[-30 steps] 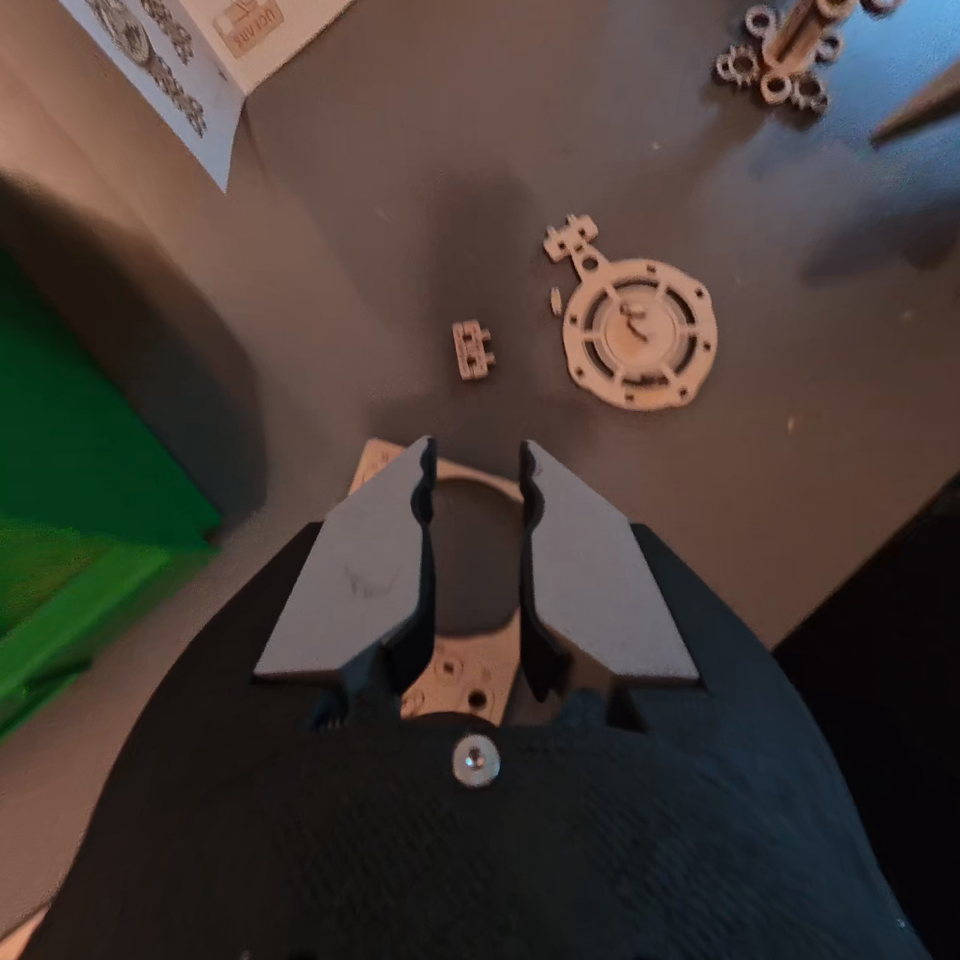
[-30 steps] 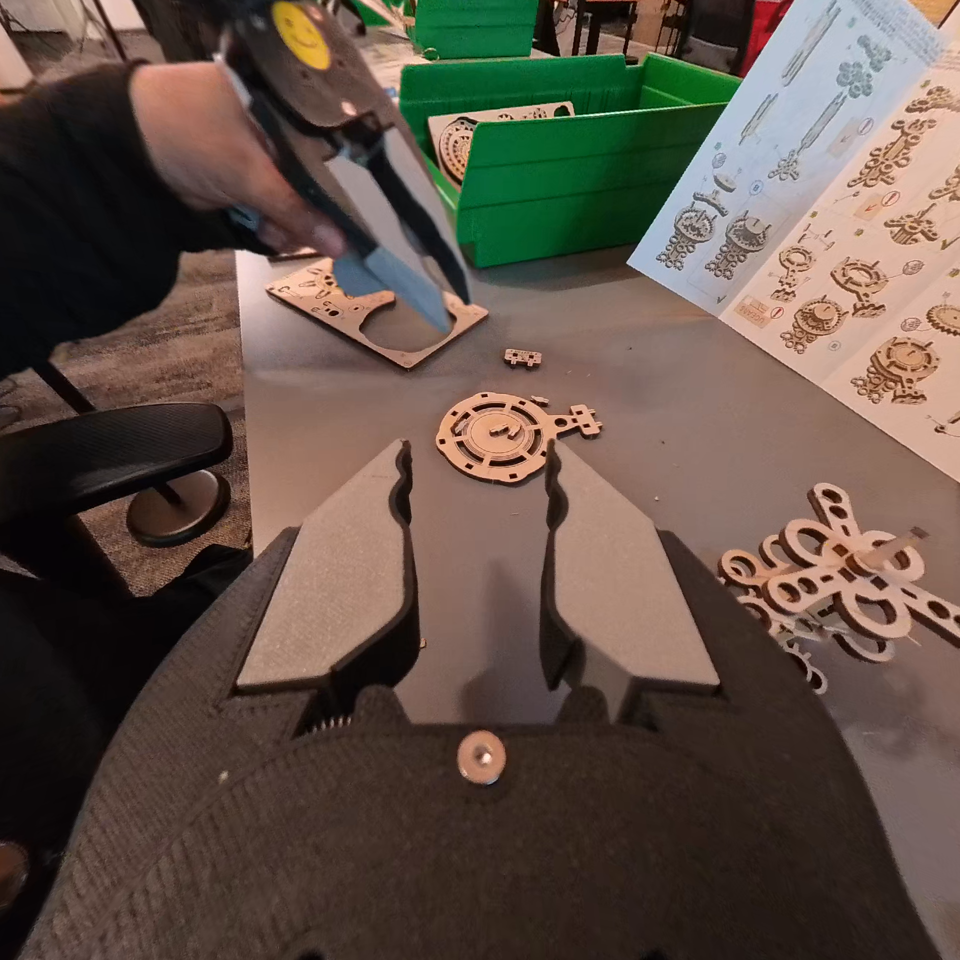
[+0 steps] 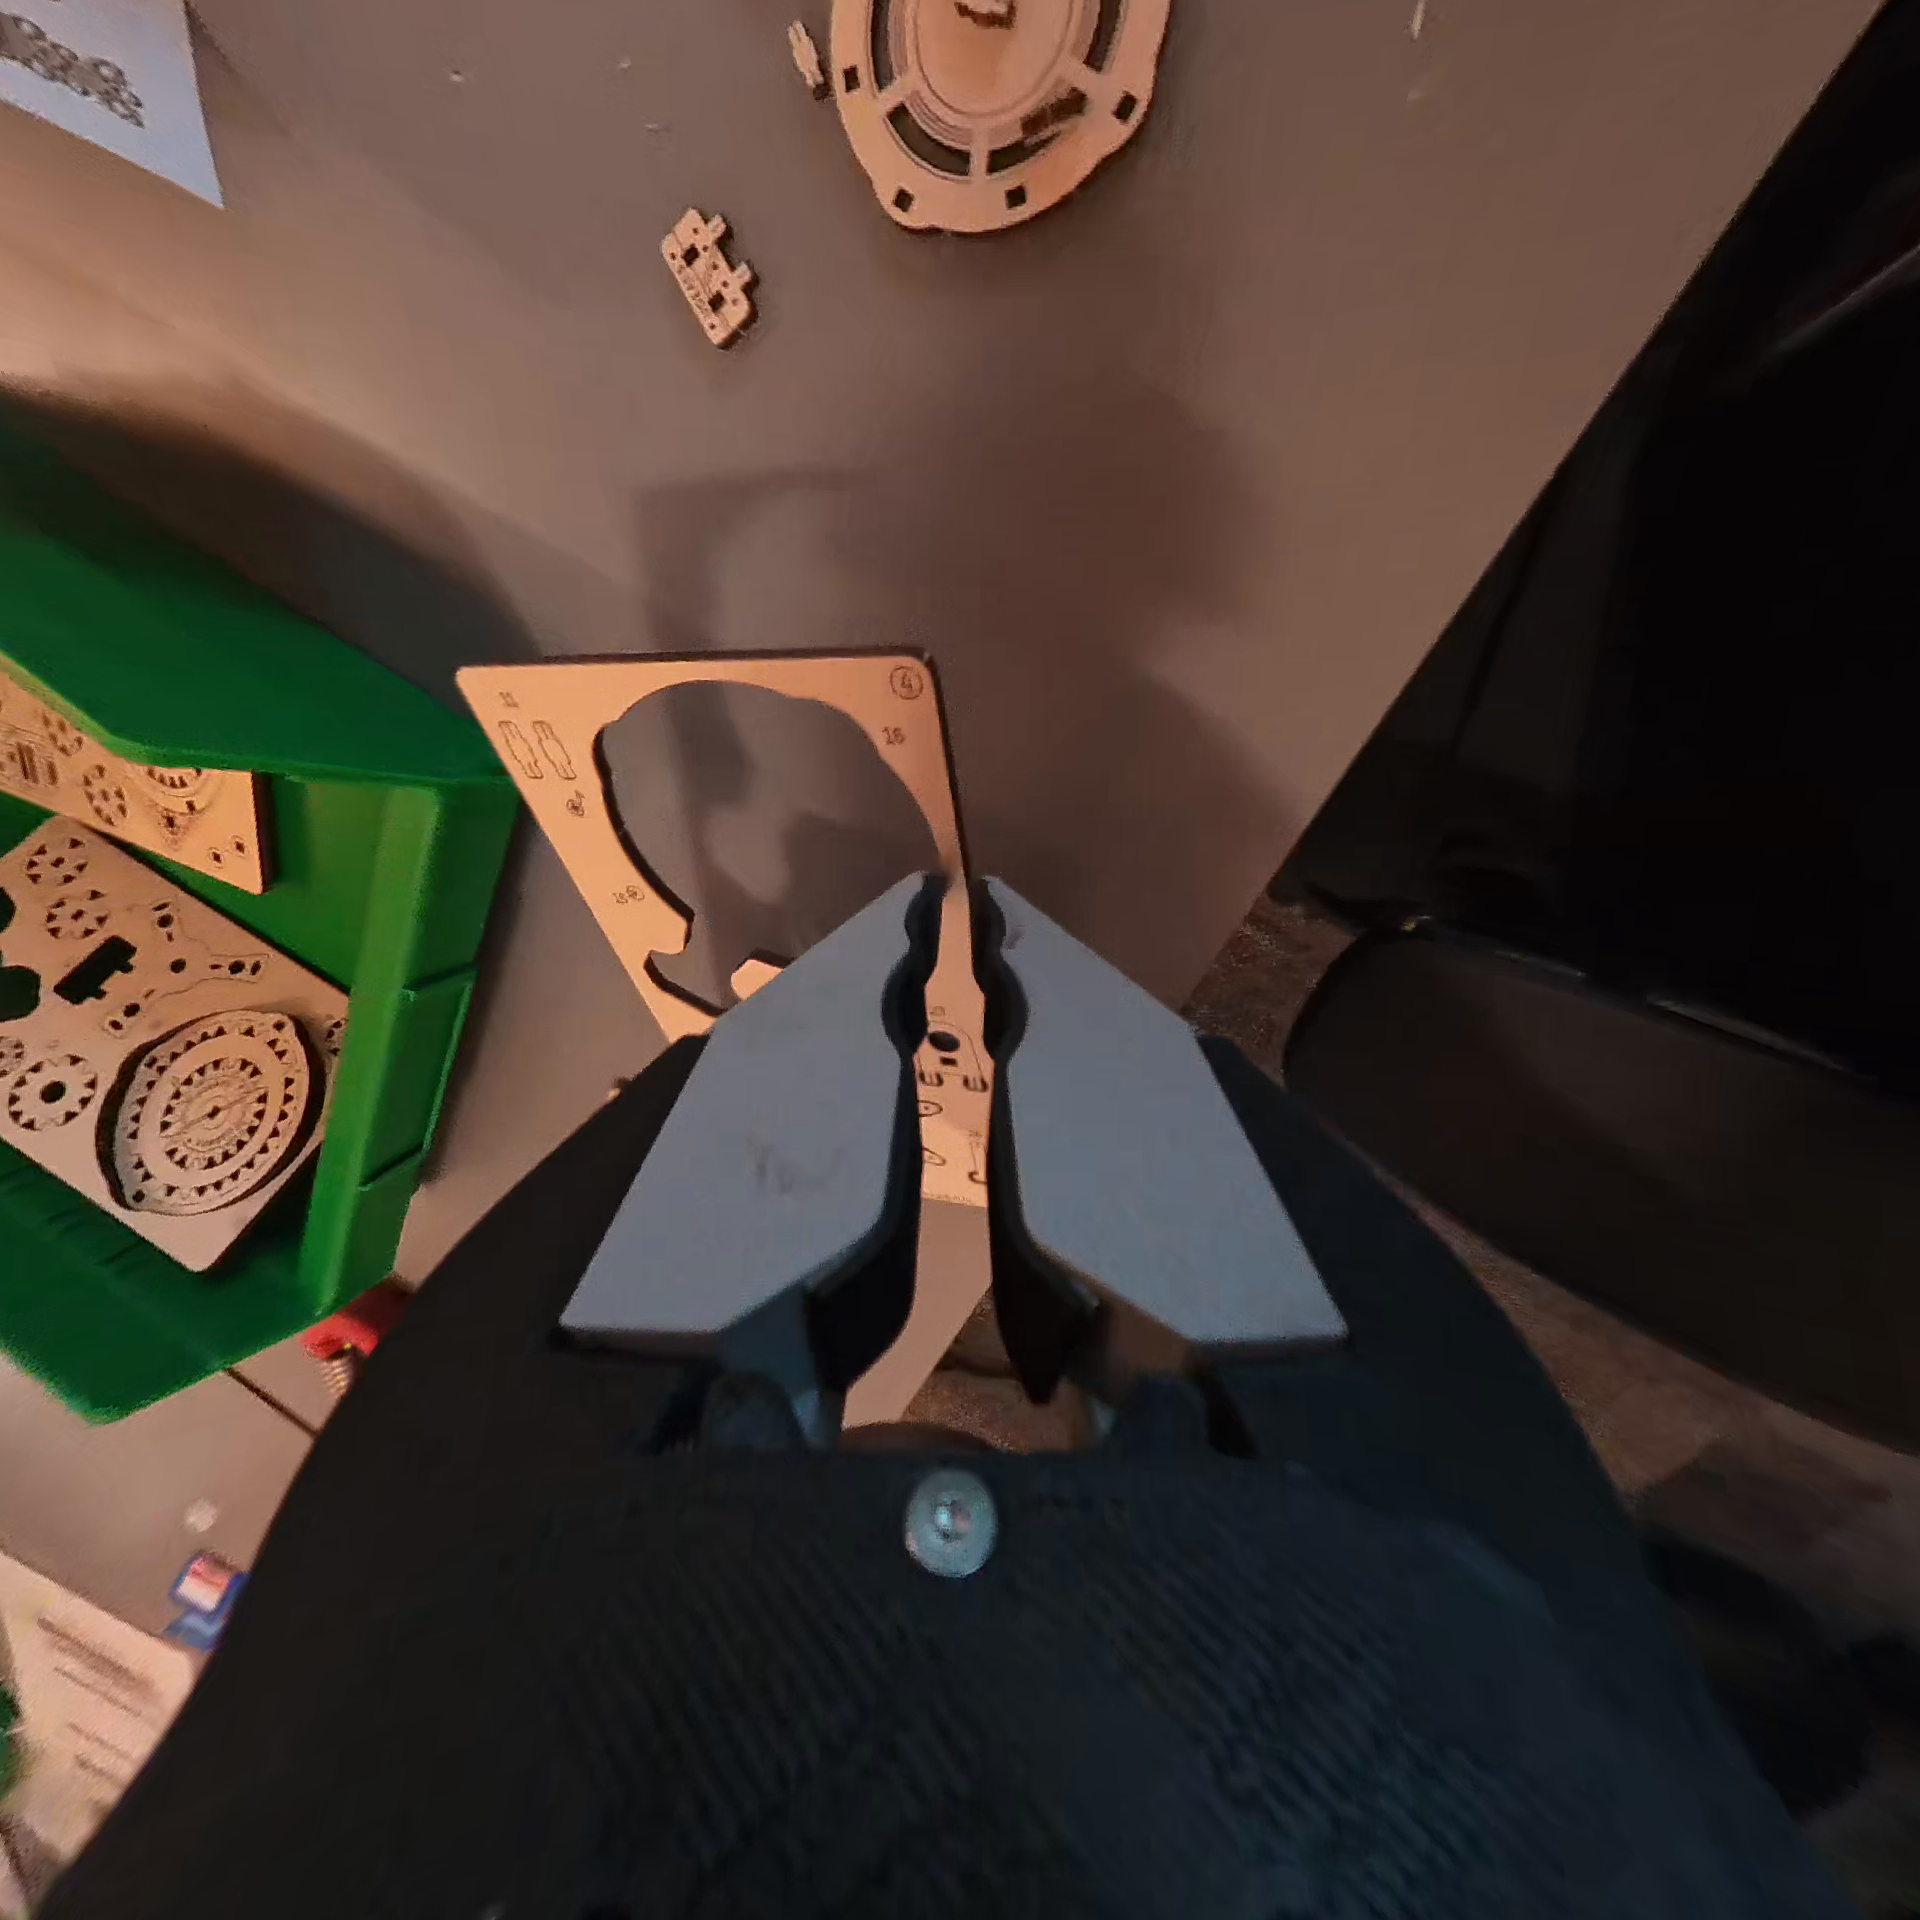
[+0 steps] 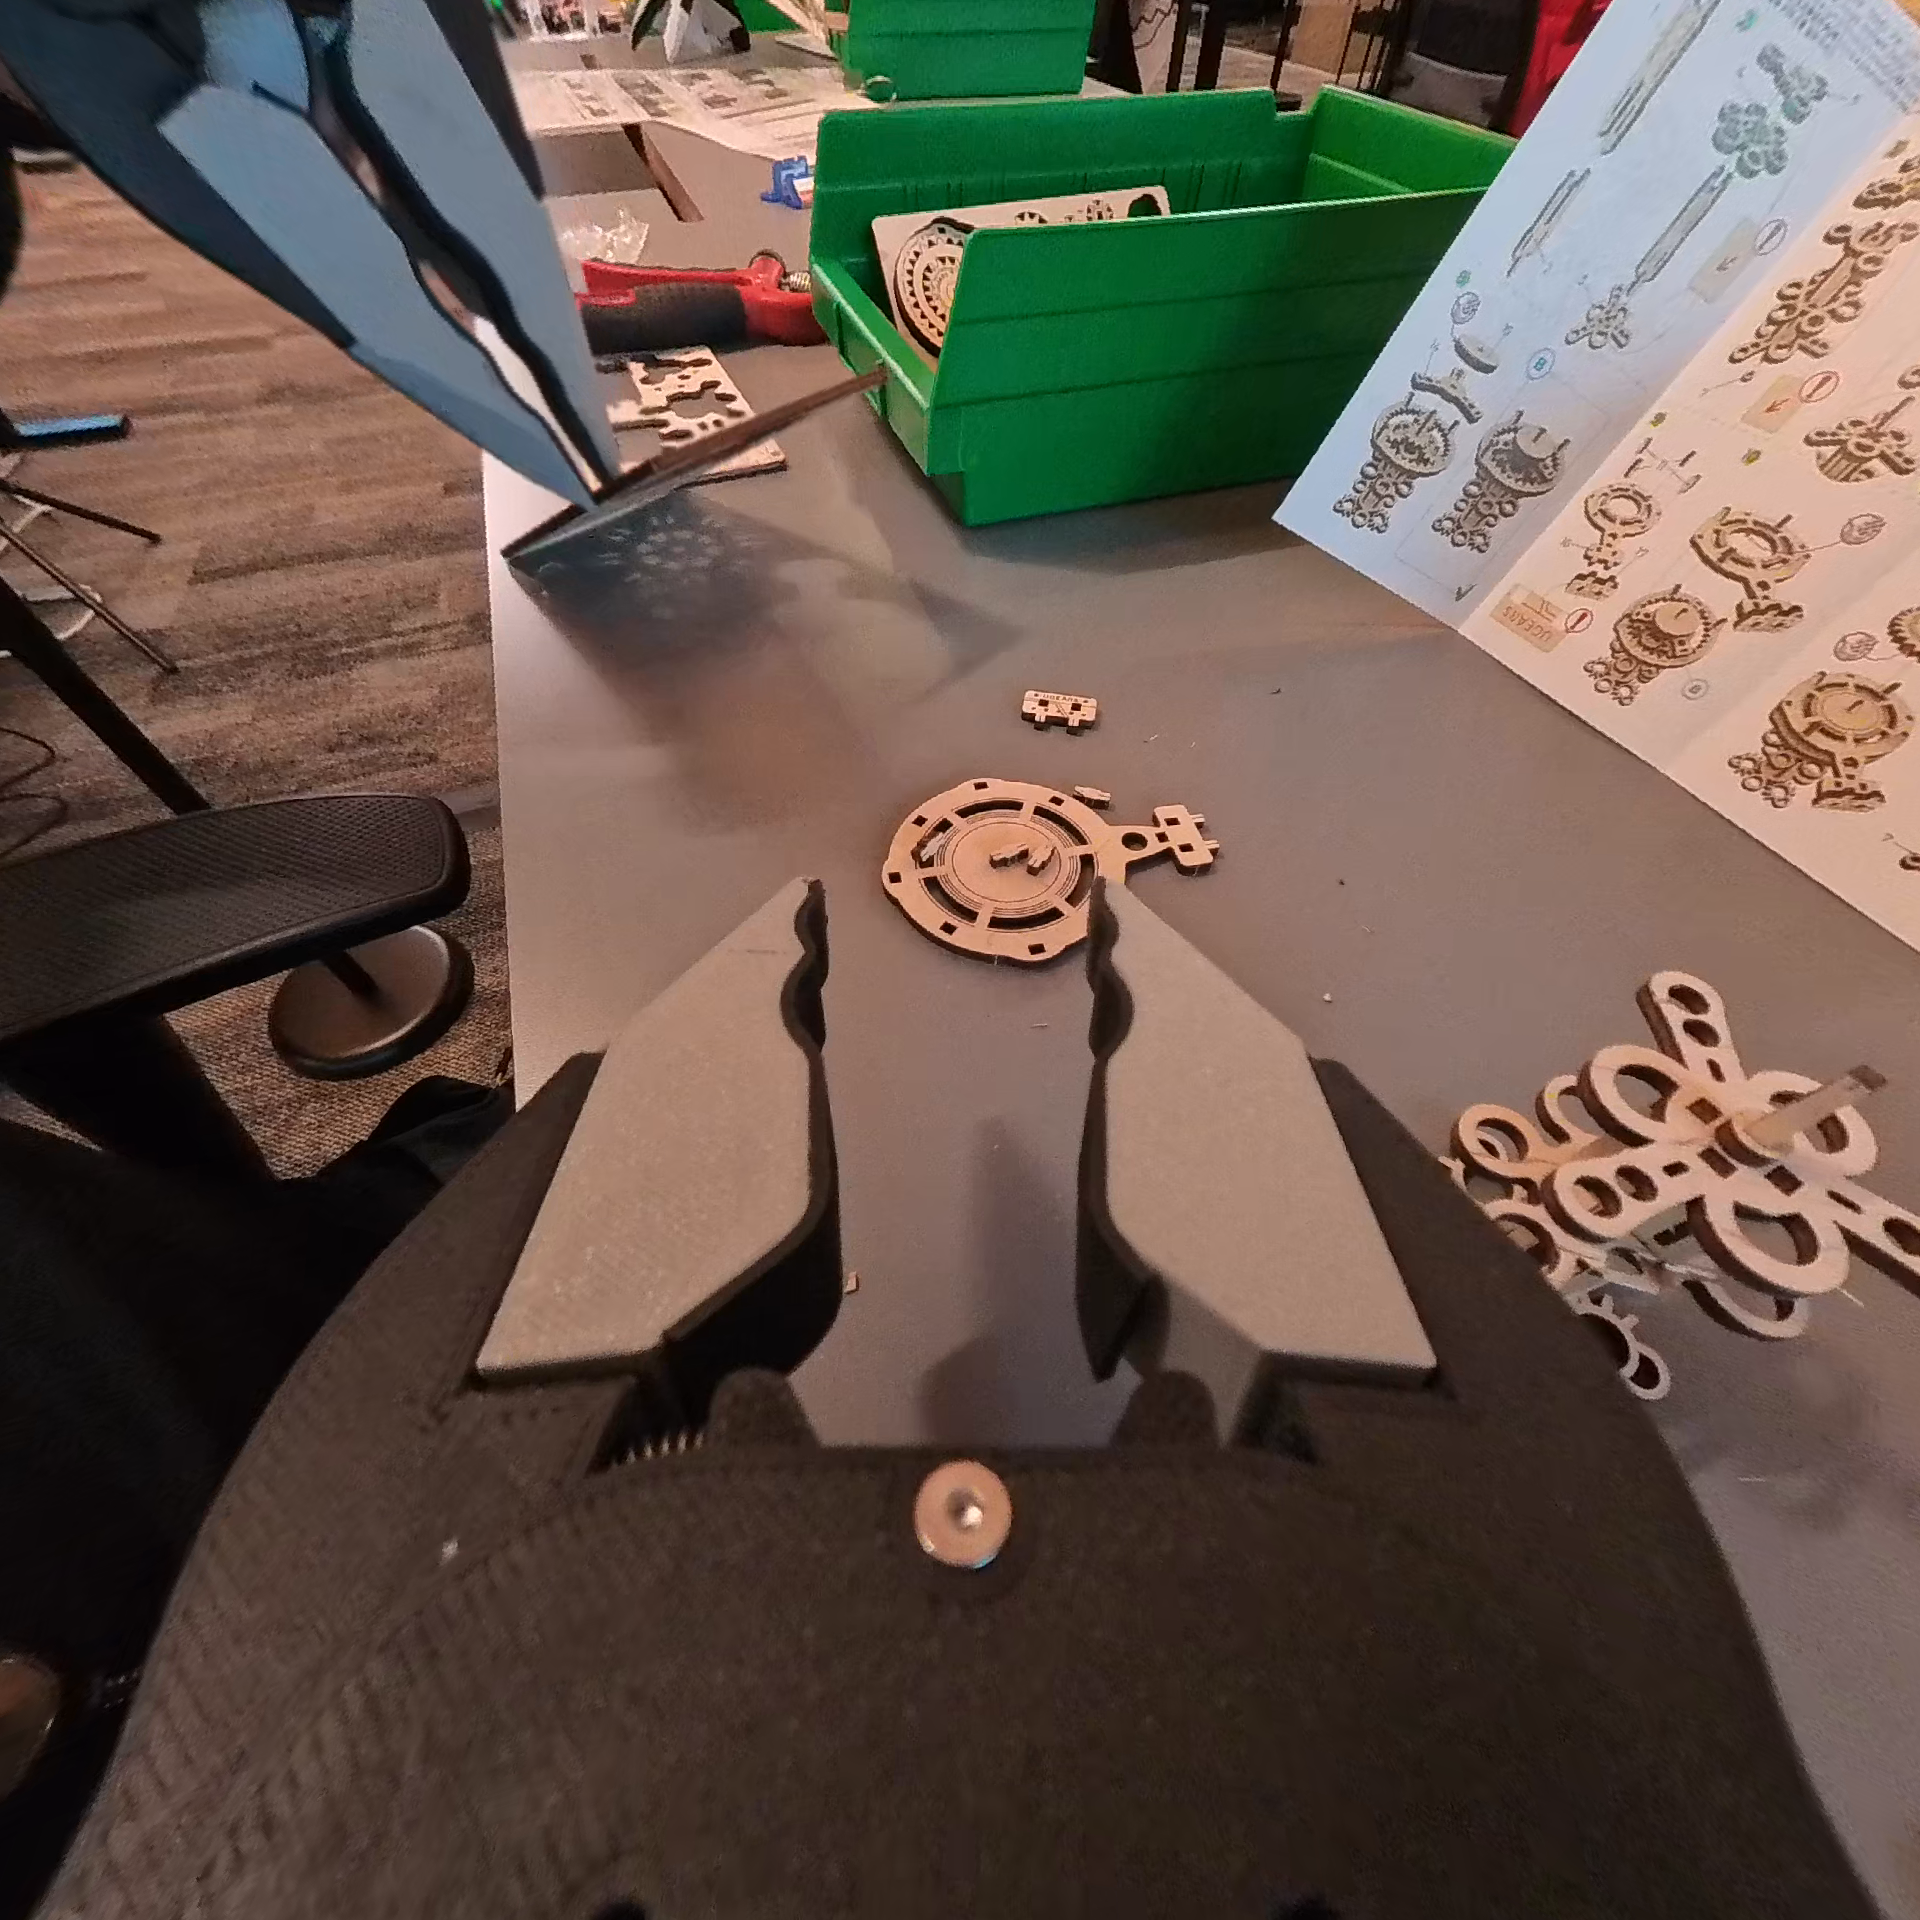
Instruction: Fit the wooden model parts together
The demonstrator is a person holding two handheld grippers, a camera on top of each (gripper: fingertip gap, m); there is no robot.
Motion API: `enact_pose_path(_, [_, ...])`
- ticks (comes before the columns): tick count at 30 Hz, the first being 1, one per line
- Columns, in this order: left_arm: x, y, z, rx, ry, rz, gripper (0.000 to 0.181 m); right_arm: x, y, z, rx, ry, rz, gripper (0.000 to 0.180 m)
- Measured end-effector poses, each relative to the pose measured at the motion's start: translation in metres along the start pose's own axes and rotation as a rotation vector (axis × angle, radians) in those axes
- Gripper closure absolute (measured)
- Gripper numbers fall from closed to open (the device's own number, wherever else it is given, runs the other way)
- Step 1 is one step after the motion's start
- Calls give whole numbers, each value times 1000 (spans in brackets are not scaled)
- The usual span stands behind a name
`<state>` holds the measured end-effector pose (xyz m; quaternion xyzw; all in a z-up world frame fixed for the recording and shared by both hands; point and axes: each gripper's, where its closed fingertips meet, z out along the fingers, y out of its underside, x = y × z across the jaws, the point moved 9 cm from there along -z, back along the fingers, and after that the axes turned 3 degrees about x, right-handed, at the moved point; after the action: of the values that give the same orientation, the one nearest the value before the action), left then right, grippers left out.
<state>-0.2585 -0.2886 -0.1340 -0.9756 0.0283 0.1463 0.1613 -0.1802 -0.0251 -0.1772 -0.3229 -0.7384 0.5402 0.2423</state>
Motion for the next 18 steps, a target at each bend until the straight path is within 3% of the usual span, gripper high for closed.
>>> enact_pose_path(1, [2,0,2,-3,-4,13,178,0,0,0,0,0,-1,133])
enact_pose_path(6, [8,-5,31,-77,-14,157,178,0,0,0,1,3,-4,133])
enact_pose_path(9, [17,-12,42,-192,-101,262,179,0,0,-1,5,6,0,133])
enact_pose_path(12, [30,-21,34,-247,-181,339,178,1,0,-1,5,2,6,133])
enact_pose_path(18, [12,-4,-4,-245,-317,237,179,0,0,-1,4,-2,0,133])
